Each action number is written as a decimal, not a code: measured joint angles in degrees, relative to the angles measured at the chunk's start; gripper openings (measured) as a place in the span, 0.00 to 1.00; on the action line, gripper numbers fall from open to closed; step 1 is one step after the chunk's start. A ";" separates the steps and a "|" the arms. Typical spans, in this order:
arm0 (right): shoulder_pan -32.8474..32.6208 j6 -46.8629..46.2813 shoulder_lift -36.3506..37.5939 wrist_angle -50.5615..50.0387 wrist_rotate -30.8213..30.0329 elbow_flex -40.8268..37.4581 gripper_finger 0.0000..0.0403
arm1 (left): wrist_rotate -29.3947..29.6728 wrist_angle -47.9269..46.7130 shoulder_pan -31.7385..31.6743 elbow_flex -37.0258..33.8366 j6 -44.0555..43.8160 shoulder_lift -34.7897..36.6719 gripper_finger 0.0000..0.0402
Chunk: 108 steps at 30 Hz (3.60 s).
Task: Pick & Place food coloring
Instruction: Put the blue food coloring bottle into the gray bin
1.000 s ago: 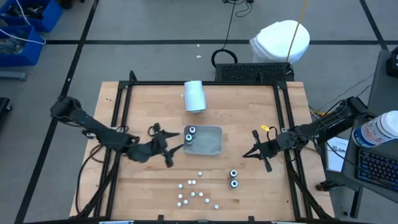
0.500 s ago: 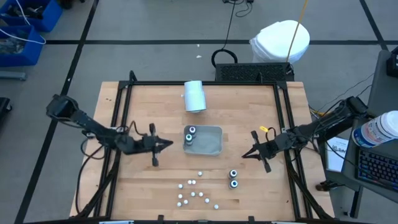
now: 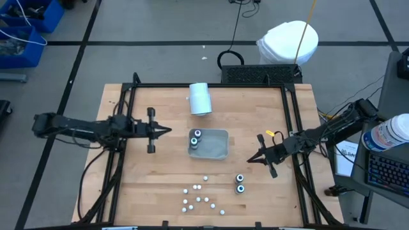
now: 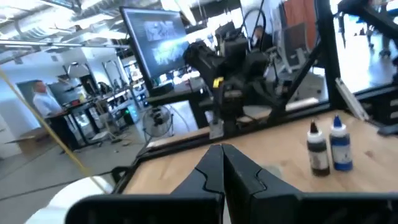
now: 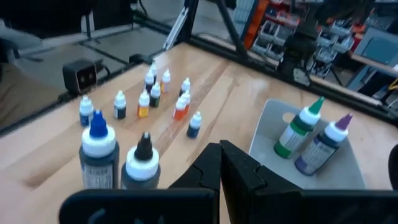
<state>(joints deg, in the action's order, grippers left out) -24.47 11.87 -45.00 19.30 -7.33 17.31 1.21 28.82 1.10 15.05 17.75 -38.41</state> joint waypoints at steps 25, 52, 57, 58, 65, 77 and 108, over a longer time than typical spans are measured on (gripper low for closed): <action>-6.48 -4.14 -15.57 -29.76 -16.52 29.41 0.00 | 3.79 -3.26 -2.97 -14.47 -22.68 8.42 0.02; -27.13 -40.57 -48.63 -49.59 -35.58 66.27 0.35 | 2.99 -4.59 -1.33 -14.45 -28.87 7.35 0.09; -29.06 -52.75 -50.40 -61.18 -36.19 71.79 0.32 | 0.25 -5.26 -1.31 -14.45 -29.47 7.30 0.09; -29.68 -55.37 -50.46 -62.94 -36.28 72.19 0.32 | 0.05 -5.23 -1.30 -14.45 -29.49 7.30 0.09; -33.80 -74.12 -54.32 -66.93 -42.16 70.10 0.30 | 0.09 -5.18 -1.33 -14.43 -28.71 7.30 0.09; -32.84 -79.76 -62.33 -67.47 -43.71 69.97 0.44 | -0.51 -5.55 -1.33 -14.43 -29.07 7.30 0.09; -31.67 -97.91 -62.67 -67.23 -46.22 58.39 0.60 | -1.17 -6.66 -1.33 -14.42 -28.84 7.28 0.09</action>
<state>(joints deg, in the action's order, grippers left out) -56.14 -86.04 -107.68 -47.93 -53.55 75.70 0.03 22.15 -0.23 0.63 -11.09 -31.14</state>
